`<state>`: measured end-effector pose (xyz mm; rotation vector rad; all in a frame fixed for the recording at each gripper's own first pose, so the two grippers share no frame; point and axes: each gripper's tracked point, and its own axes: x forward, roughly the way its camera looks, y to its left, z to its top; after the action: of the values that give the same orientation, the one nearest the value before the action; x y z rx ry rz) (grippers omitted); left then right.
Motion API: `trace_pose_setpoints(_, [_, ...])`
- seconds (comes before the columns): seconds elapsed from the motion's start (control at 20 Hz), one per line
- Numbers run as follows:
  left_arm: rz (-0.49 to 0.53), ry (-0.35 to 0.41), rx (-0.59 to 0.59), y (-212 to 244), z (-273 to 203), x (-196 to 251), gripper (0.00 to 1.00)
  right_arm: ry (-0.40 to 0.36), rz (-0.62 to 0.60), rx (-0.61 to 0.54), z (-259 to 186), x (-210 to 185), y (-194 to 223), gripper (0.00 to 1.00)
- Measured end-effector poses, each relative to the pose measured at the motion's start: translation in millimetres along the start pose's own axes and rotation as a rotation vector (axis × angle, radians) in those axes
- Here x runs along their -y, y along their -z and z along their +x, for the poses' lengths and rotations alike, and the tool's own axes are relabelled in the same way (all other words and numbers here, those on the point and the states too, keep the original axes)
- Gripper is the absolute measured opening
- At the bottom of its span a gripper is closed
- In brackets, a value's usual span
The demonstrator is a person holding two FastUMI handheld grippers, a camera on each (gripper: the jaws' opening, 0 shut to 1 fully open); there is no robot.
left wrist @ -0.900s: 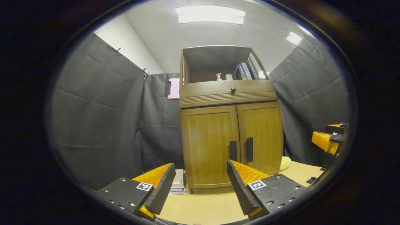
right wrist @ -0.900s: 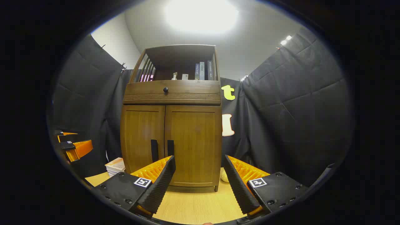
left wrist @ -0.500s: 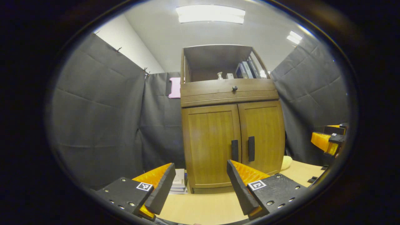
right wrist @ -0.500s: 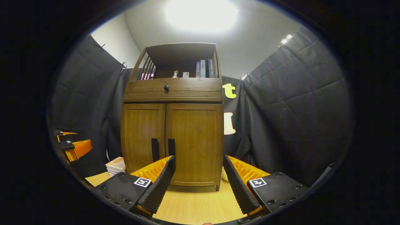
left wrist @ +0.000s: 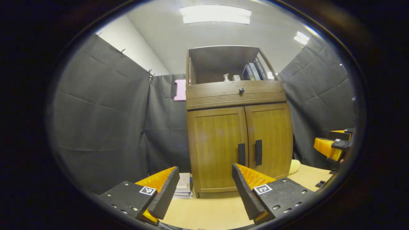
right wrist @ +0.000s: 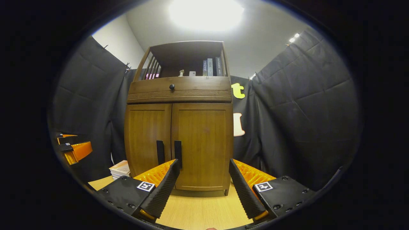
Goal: Open the right door of the double-door shoe cabinet with the right hand, and open the left door with the left hand.
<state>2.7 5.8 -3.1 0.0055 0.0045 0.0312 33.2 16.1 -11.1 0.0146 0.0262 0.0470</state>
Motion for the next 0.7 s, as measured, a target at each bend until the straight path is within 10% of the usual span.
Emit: trace_pose_setpoints(0.7, [0.027,-0.147,-0.009,1,-27,-54,0.95,-0.114,0.020,0.006,108,-48,0,0.98])
